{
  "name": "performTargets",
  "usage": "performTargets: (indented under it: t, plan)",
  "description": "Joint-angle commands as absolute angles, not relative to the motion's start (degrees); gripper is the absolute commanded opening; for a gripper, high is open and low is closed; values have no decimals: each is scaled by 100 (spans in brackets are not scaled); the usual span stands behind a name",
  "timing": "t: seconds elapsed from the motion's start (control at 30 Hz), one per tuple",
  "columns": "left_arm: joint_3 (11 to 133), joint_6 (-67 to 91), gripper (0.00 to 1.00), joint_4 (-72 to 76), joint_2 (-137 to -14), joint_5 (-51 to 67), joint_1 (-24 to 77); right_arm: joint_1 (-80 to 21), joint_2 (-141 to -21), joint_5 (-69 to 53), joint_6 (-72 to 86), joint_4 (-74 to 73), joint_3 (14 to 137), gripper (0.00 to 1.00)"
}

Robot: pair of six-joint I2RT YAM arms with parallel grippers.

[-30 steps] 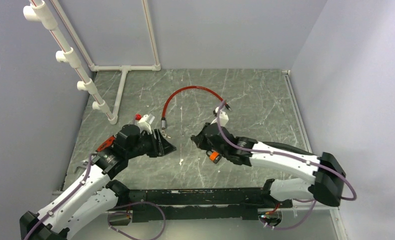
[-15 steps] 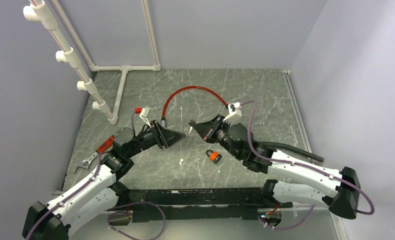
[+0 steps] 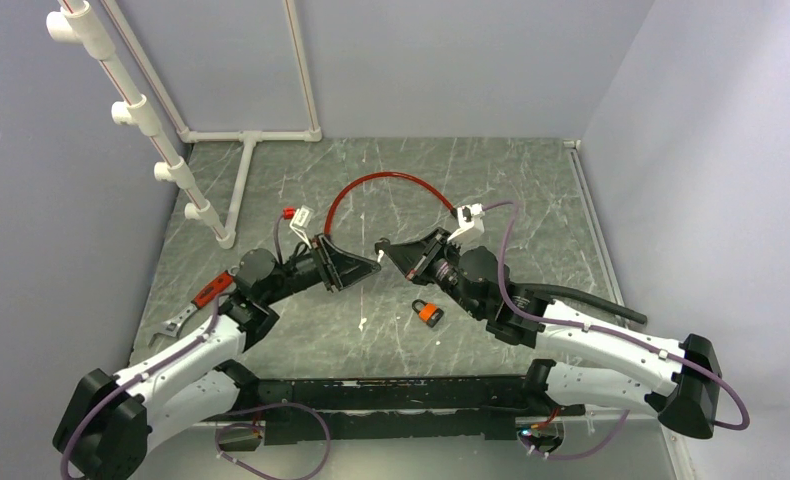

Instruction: Unlock with the key

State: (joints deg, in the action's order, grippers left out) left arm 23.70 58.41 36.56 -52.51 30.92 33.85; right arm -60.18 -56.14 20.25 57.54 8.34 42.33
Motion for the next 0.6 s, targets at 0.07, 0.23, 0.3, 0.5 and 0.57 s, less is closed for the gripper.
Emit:
performTargets:
  t: [0.07, 0.23, 0.3, 0.5, 0.57]
  plan:
    - [2557, 5960, 34, 4326, -5435, 3360, 3418, -6038, -5476, 1969, 5645, 1174, 4201, 0]
    - [2579, 6065, 30, 4619, -5682, 3477, 3419, -6038, -5519, 1931, 5635, 1198, 4189, 0]
    - [2571, 6129, 28, 4803, -5792, 3514, 3427, -6038, -5529, 1916, 5638, 1226, 4184, 0]
    - [2567, 6198, 26, 4991, -5900, 3509, 3436, -6038, -5520, 1843, 5632, 1260, 4162, 0]
    - [2573, 6164, 24, 4965, -5866, 3493, 3437, -6034, -5491, 1807, 5642, 1307, 4112, 0]
